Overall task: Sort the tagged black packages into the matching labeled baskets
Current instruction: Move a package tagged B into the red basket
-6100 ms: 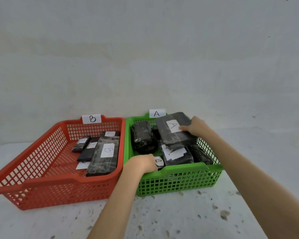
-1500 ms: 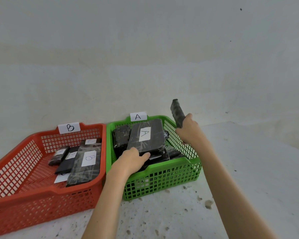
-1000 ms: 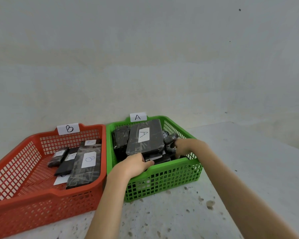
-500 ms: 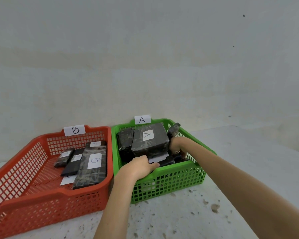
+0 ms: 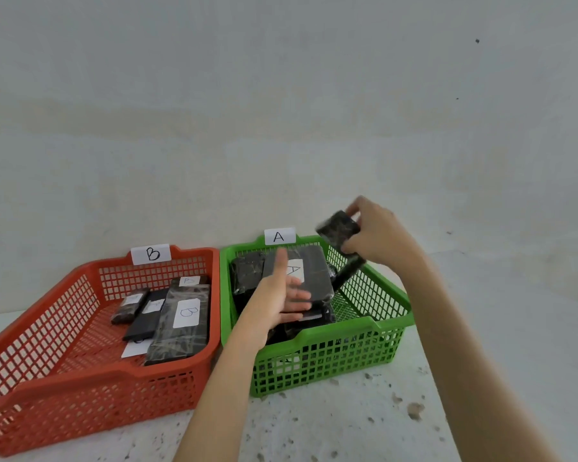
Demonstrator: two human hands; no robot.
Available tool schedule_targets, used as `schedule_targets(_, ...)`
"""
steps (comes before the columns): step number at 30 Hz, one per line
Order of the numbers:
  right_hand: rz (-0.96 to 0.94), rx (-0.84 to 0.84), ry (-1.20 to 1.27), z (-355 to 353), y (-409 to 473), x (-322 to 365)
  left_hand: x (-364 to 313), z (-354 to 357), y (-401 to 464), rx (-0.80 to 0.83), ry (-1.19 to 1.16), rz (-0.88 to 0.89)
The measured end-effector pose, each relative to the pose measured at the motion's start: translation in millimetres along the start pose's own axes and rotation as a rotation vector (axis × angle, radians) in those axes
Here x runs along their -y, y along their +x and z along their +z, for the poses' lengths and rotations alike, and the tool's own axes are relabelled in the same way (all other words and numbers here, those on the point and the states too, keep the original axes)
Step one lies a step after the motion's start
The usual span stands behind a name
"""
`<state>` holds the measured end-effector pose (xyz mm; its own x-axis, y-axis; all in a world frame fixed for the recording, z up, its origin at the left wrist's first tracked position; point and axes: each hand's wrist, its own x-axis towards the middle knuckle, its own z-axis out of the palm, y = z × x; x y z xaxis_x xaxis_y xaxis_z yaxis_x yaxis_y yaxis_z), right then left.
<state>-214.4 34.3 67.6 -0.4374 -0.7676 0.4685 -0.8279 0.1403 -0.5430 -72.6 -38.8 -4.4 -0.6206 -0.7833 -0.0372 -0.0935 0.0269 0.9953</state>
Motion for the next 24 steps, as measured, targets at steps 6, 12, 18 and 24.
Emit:
schedule_targets(6,-0.386,0.296,-0.144,19,-29,31,-11,-5,-11,0.277,-0.765,0.098)
schedule_targets(12,-0.132,0.325,0.229,9,-23,14,-5,-13,-8,0.297,-0.917,0.134)
schedule_targets(18,0.005,0.408,0.164,24,-21,10,-7,-7,-8,0.171,-0.874,0.109)
schedule_targets(24,0.197,0.217,0.832,30,-18,27,-15,-34,-23,0.023,-0.481,0.118)
